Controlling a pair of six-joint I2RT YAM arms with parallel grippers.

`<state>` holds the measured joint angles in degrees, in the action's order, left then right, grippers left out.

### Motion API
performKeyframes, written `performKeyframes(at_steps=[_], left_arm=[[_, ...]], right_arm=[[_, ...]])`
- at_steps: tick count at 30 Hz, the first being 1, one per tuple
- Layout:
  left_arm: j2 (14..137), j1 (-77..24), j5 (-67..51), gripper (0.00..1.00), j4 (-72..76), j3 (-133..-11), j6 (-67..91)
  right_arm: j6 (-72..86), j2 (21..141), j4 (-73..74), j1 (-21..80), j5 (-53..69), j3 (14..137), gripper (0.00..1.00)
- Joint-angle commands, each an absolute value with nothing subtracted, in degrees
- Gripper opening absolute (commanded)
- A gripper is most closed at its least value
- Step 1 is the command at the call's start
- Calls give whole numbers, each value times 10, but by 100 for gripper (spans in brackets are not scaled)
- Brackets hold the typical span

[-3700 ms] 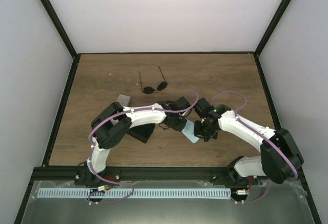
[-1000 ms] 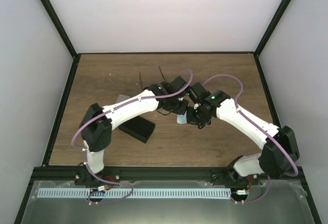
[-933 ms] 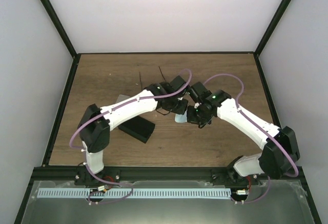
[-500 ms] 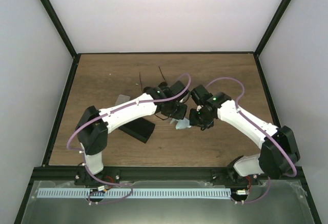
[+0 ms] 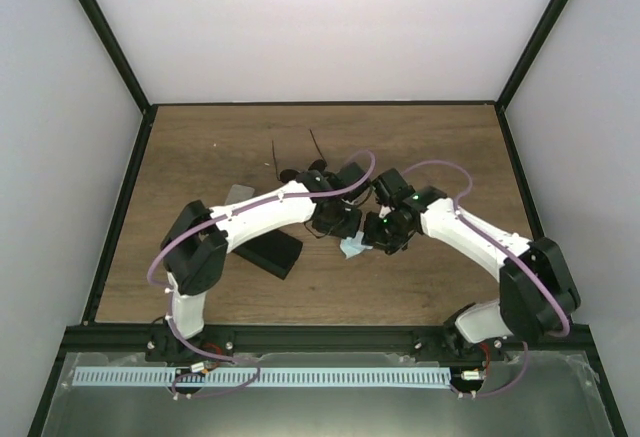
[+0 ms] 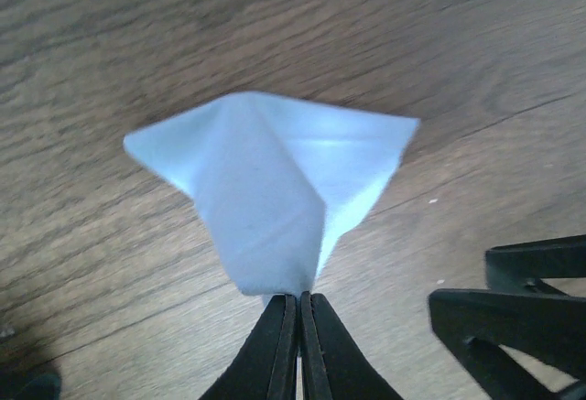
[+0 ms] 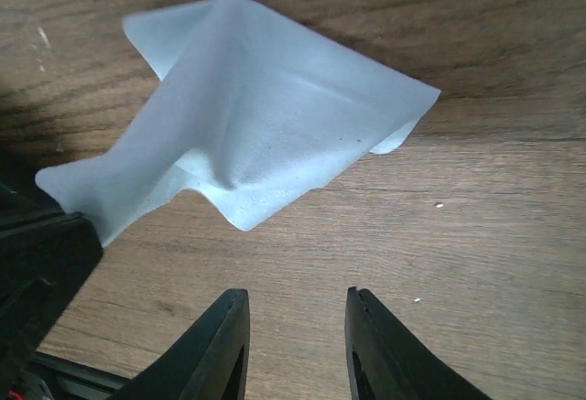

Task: Organize the sunglasses
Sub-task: Adjust the glasses cleaning cloth at the center of the board.

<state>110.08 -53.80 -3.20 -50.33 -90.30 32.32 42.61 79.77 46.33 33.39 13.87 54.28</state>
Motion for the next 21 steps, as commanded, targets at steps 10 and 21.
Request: performKeyframes(at_steps=[10,21], left_arm=[[1115,-486,3,4,-506,-860,307],[1115,-429,5,4,-502,-845,280]], right_arm=[[444,904,403,386,143,588,30],[444,914,418,390,122,606,32]])
